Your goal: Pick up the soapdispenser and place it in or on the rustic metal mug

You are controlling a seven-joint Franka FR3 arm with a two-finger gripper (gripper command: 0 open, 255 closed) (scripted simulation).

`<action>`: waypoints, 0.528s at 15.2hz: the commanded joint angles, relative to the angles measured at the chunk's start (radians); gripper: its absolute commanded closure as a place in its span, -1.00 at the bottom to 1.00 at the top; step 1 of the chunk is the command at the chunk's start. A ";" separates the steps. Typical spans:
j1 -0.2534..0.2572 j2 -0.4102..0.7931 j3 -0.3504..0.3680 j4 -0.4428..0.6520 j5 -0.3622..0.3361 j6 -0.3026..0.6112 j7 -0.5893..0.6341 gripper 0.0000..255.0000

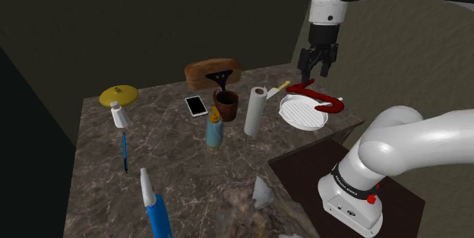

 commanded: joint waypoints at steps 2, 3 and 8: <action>0.008 0.035 0.019 0.010 0.011 0.017 0.016 -1.00; 0.016 0.070 0.037 0.022 0.021 0.033 0.032 -1.00; 0.048 0.258 0.124 0.100 0.057 0.106 0.110 -1.00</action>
